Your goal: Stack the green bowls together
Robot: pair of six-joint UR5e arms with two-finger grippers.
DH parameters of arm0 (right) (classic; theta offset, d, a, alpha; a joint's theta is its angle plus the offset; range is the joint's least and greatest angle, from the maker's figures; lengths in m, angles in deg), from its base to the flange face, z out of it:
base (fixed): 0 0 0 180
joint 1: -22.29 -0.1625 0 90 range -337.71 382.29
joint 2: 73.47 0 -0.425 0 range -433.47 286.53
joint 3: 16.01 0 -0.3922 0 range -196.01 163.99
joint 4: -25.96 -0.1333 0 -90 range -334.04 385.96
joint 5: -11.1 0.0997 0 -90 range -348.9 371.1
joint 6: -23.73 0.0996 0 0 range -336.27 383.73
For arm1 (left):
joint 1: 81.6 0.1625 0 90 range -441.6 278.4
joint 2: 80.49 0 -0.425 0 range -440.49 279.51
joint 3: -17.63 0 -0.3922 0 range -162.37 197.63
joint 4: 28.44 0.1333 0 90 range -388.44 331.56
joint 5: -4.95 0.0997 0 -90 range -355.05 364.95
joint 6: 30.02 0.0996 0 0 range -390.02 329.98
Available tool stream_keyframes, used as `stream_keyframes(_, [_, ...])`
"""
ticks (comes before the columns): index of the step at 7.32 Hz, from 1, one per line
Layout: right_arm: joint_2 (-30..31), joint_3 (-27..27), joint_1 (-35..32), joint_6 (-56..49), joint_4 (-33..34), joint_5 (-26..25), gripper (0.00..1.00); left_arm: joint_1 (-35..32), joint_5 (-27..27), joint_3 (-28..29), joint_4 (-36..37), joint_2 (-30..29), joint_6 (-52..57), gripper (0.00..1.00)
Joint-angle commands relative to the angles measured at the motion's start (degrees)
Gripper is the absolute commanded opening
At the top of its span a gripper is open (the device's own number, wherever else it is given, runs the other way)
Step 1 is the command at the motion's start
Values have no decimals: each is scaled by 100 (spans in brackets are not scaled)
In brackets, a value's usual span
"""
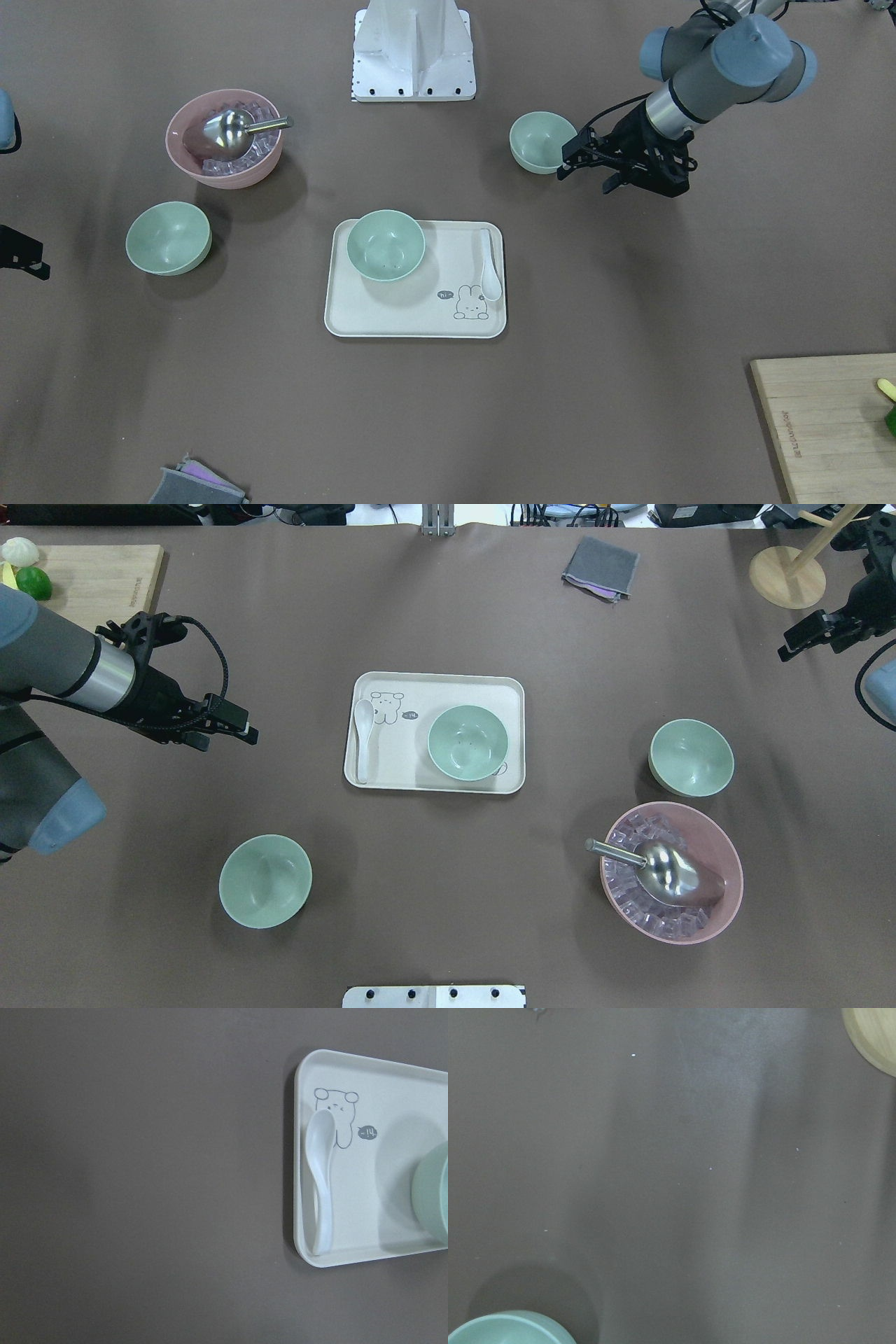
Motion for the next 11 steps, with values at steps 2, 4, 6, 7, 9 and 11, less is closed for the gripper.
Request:
stream_keyframes(2, [-33,0,206,8,-6,16,100,924,1131,-143,30,372,-4,98])
stream_keyframes(4, [-111,8,215,8,2,24,100,1002,1113,-274,21,652,40,98])
stream_keyframes(6, [-147,8,232,8,11,33,100,1099,1087,-467,4,951,67,98])
stream_keyframes(7, [-156,8,250,8,11,33,100,1230,1078,-520,4,996,67,98])
stream_keyframes(9, [-243,61,259,8,11,24,100,1346,1078,-564,-5,1005,75,67])
stream_keyframes(11, [-279,140,267,8,11,33,100,1416,1060,-512,4,1014,75,49])
